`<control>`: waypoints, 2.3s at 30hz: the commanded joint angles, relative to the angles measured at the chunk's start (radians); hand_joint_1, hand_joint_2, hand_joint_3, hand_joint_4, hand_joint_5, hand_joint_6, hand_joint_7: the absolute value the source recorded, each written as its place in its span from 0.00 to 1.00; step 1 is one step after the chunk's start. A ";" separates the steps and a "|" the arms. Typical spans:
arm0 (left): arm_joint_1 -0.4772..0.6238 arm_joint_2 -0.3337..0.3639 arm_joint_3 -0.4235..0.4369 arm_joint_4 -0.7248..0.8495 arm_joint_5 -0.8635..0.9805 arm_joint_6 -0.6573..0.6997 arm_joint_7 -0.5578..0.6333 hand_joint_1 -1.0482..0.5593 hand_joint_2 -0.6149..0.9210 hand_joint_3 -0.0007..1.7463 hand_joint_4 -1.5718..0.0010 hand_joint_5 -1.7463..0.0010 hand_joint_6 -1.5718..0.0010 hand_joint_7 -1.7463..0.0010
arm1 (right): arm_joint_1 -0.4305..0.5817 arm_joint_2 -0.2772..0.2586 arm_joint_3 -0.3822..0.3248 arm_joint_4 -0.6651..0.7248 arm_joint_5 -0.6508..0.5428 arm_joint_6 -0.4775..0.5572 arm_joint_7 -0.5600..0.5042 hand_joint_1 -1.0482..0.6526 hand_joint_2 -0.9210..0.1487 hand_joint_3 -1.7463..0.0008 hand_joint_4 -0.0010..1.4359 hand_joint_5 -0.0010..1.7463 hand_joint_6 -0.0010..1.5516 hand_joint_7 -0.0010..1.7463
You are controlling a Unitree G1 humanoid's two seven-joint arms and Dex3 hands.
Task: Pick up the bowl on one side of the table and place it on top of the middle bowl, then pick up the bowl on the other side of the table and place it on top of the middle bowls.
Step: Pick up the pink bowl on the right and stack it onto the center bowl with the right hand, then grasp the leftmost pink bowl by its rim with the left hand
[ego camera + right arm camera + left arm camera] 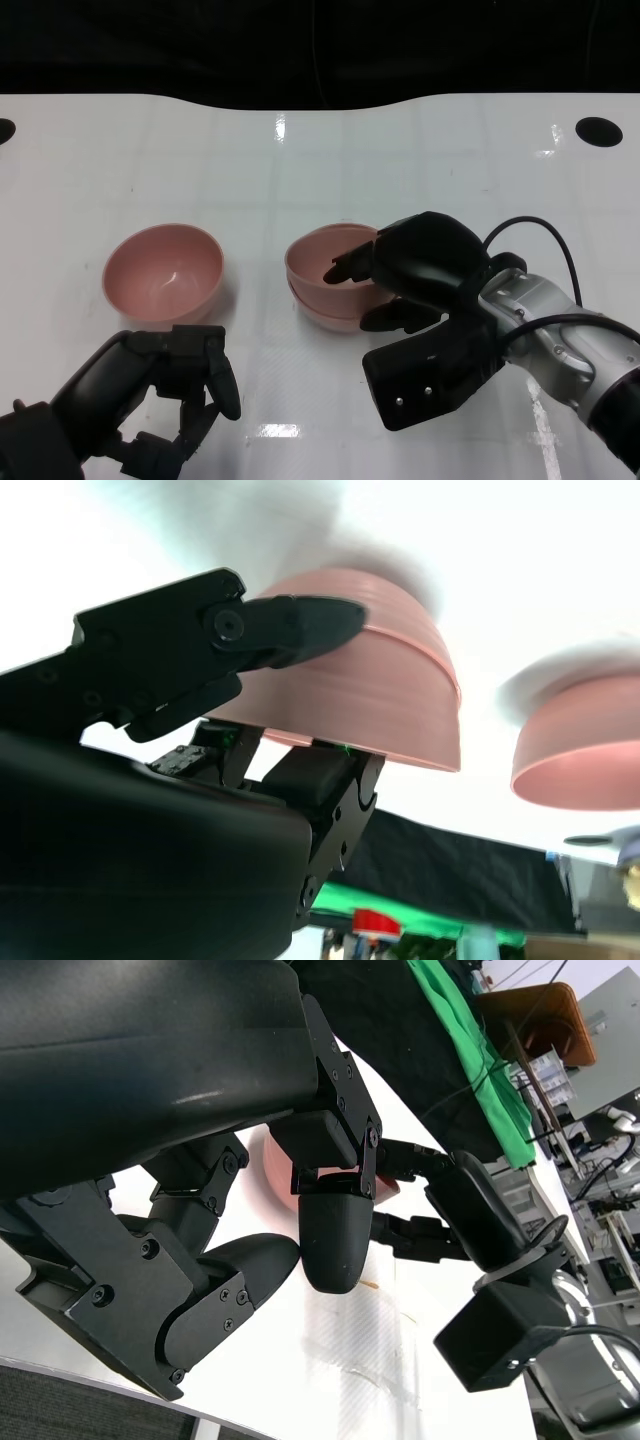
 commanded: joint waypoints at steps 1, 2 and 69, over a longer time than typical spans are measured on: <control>0.002 0.006 0.005 0.001 0.001 0.002 0.003 0.53 0.61 0.83 0.42 0.03 0.45 0.18 | 0.026 -0.033 -0.017 -0.092 0.033 0.013 0.073 0.09 0.00 0.79 0.17 0.12 0.21 0.00; 0.002 0.006 0.005 0.001 -0.001 0.004 0.002 0.53 0.61 0.83 0.42 0.03 0.45 0.18 | 0.031 -0.036 -0.019 -0.107 0.037 0.018 0.085 0.09 0.00 0.79 0.17 0.12 0.20 0.00; -0.122 0.159 0.042 -0.274 0.803 0.231 0.270 0.24 0.98 0.00 0.86 0.66 0.79 1.00 | 0.701 -0.166 -0.419 -0.546 0.286 -0.239 -0.140 0.56 0.70 0.08 0.71 1.00 0.51 0.98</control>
